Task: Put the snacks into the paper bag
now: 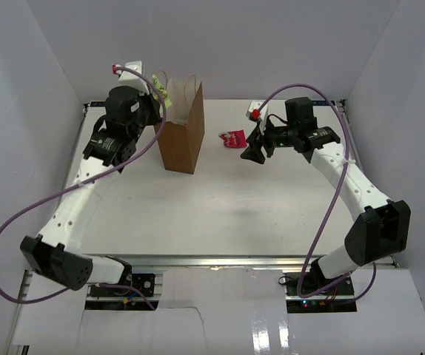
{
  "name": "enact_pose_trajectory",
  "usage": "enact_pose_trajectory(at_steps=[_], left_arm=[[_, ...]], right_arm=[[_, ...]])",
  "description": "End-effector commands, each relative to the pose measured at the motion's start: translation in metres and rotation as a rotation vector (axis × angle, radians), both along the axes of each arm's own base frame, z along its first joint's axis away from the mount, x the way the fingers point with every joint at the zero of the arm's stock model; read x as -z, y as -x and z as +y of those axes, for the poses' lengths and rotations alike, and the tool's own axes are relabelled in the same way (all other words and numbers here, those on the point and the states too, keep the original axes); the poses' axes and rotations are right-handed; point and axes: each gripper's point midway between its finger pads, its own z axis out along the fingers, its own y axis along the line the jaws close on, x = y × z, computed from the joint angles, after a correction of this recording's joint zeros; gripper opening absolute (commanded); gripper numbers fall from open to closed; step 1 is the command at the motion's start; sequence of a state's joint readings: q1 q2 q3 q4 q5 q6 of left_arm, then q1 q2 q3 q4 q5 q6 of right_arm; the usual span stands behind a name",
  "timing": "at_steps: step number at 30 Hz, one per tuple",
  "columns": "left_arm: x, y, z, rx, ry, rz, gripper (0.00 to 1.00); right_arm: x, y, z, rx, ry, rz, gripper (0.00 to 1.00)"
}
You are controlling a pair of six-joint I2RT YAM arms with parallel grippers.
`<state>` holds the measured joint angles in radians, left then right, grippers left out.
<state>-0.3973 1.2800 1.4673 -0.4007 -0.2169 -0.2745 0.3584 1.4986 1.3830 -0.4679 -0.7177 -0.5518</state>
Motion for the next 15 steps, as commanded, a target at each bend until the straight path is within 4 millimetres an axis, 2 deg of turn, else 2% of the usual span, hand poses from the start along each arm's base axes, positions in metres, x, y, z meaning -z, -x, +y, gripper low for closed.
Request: enact_pose_trajectory(at_steps=[1, 3, 4, 6, 7, 10, 11, 15], left_arm=[[0.011, -0.024, -0.007, 0.050, -0.104, 0.038, 0.00], [0.004, -0.036, -0.009, 0.052, -0.126, 0.023, 0.00], [0.014, -0.046, -0.012, 0.054, -0.142, 0.049, 0.00], [0.012, -0.054, -0.013, 0.054, -0.157, 0.047, 0.00], [0.019, -0.061, -0.015, 0.054, -0.162, 0.063, 0.00], [0.024, -0.069, -0.015, 0.039, -0.167, 0.081, 0.19], [0.025, -0.069, -0.016, 0.040, -0.164, 0.084, 0.37], [0.018, -0.065, -0.022, 0.062, -0.122, 0.078, 0.70]], right_arm=[[-0.002, -0.009, -0.003, 0.031, -0.017, -0.007, 0.66], [0.001, -0.010, -0.004, 0.040, -0.013, 0.000, 0.66], [0.002, -0.012, -0.005, 0.052, -0.014, 0.005, 0.66], [0.004, -0.015, -0.005, 0.065, -0.014, 0.015, 0.66], [0.005, -0.017, -0.005, 0.078, -0.017, 0.025, 0.66], [0.009, -0.025, -0.006, 0.115, -0.019, 0.043, 0.66], [0.013, -0.029, -0.005, 0.135, -0.022, 0.070, 0.66], [0.028, -0.055, -0.011, 0.299, -0.013, 0.145, 0.66]])
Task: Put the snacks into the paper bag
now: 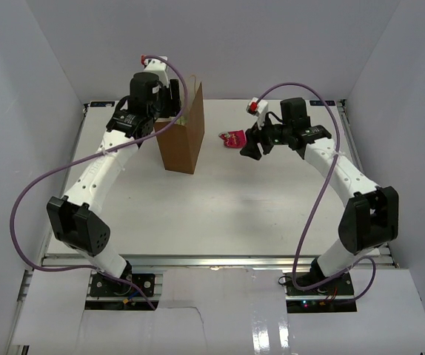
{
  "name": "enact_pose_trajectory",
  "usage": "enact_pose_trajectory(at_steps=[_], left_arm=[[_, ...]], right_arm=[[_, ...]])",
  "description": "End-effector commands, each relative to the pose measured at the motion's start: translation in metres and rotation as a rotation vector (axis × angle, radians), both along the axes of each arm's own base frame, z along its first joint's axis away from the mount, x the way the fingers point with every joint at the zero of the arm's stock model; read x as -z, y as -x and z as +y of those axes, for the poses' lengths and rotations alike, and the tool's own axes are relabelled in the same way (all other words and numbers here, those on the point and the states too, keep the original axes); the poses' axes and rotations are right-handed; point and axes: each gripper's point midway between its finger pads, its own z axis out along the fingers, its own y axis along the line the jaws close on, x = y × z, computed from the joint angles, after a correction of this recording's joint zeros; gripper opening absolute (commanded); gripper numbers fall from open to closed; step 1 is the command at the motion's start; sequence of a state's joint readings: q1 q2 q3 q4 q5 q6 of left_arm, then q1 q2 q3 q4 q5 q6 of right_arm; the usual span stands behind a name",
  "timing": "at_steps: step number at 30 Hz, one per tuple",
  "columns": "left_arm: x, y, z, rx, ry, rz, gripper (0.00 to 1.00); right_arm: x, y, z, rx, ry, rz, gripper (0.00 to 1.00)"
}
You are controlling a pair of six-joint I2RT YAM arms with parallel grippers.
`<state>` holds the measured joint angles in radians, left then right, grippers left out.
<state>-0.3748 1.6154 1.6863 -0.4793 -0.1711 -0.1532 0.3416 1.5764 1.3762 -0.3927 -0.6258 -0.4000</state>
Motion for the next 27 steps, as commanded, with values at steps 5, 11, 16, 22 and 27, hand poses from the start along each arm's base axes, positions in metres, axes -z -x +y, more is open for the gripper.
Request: enact_pose_trajectory(at_steps=[5, 11, 16, 22, 27], left_arm=[[-0.078, 0.032, -0.004, 0.065, 0.137, -0.129, 0.81], [-0.077, 0.092, 0.009, 0.088, 0.220, -0.142, 0.96], [-0.055, 0.171, 0.026, 0.091, 0.379, -0.130, 0.98], [0.013, 0.238, 0.048, 0.007, 0.557, -0.038, 0.98], [0.050, 0.263, 0.057, -0.072, 0.709, 0.005, 0.98]], right_arm=[[0.036, -0.071, -0.014, 0.435, -0.002, 0.198, 0.66], [0.069, -0.129, -0.011, 0.643, -0.028, 0.274, 0.68], [0.105, -0.167, 0.008, 0.658, -0.038, 0.305, 0.71], [0.116, -0.198, 0.050, 0.595, -0.041, 0.206, 0.71], [0.140, -0.213, 0.057, 0.655, 0.009, 0.146, 0.66]])
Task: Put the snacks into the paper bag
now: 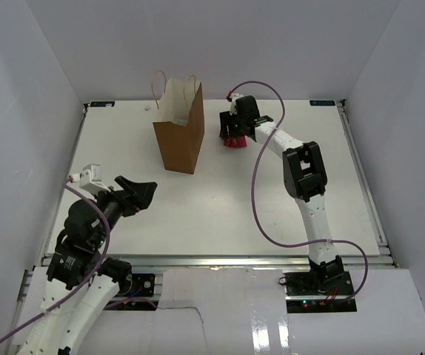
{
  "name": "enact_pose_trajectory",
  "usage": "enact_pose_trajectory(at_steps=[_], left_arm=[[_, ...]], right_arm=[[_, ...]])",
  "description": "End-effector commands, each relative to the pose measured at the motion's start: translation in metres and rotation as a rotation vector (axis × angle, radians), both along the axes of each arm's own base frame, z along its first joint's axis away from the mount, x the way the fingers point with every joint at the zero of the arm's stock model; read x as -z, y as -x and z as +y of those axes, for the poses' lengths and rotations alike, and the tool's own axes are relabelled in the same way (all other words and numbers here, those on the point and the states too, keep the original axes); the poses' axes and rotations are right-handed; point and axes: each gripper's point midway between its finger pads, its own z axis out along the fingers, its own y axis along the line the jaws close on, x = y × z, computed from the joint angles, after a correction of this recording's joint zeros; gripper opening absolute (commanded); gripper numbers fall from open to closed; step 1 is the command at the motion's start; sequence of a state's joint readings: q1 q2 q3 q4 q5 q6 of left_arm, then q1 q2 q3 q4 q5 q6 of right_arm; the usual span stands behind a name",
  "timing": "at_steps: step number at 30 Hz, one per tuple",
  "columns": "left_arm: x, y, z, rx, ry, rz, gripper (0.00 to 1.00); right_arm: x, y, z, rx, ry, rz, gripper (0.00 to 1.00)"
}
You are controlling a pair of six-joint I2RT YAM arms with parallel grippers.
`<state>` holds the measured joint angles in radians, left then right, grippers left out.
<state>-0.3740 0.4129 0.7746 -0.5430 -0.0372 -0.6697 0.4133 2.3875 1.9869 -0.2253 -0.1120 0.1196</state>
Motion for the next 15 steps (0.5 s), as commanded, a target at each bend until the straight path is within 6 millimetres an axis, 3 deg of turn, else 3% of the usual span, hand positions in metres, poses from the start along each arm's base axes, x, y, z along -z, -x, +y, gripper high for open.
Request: enact_pose_trajectory(at_steps=[1, 9, 15], left_arm=[[0.017, 0.011, 0.005, -0.049, 0.134, 0.066, 0.98], [0.033, 0.010, 0.001, -0.044, 0.141, 0.114, 0.98], [0.039, -0.001, -0.016, 0.024, 0.142, 0.129, 0.98]], right_arm=[[-0.012, -0.022, 0.008, 0.048, 0.041, -0.114, 0.65], [0.029, -0.001, -0.011, 0.079, 0.136, -0.031, 0.46], [0.043, 0.020, -0.017, 0.055, 0.166, 0.018, 0.28]])
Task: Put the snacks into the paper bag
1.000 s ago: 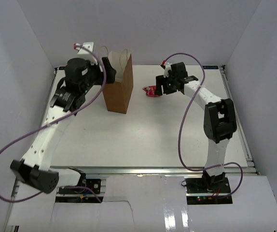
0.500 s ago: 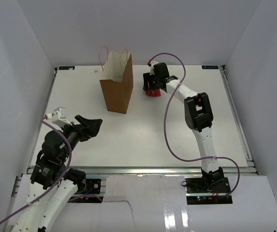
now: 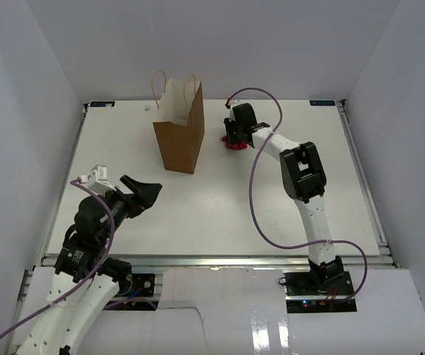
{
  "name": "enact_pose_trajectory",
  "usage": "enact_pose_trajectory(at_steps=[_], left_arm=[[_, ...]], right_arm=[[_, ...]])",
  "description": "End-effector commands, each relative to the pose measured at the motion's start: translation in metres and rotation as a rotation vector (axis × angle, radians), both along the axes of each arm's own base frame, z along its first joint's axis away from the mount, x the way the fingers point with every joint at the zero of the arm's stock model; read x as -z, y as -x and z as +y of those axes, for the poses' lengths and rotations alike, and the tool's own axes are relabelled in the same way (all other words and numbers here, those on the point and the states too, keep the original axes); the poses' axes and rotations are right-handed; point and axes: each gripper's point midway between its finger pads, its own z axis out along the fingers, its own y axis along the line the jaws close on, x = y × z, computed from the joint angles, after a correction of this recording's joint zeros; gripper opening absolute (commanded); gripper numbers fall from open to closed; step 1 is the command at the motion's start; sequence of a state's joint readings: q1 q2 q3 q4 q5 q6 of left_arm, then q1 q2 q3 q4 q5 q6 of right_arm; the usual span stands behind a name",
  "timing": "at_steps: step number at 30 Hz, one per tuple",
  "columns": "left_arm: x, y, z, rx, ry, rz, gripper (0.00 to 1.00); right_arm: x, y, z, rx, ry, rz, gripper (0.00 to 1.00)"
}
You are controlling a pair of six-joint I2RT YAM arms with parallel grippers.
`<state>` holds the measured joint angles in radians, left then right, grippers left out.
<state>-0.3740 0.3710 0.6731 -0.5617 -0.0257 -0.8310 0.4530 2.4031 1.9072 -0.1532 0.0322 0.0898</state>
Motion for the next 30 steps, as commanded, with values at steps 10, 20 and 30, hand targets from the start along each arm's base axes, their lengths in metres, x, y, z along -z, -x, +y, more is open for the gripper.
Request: enact_pose_trajectory(at_steps=[10, 20, 30], left_arm=[[0.034, -0.017, -0.052, 0.186, 0.195, 0.082, 0.98], [0.082, -0.024, -0.096, 0.369, 0.302, 0.236, 0.98], [0.092, -0.023, -0.147, 0.574, 0.263, 0.274, 0.98]], right_arm=[[-0.055, 0.058, -0.006, -0.354, -0.043, 0.001, 0.08], [-0.102, 0.258, -0.033, -1.289, 0.075, -0.268, 0.08], [-0.092, 0.367, -0.021, -1.695, 0.291, -0.397, 0.08]])
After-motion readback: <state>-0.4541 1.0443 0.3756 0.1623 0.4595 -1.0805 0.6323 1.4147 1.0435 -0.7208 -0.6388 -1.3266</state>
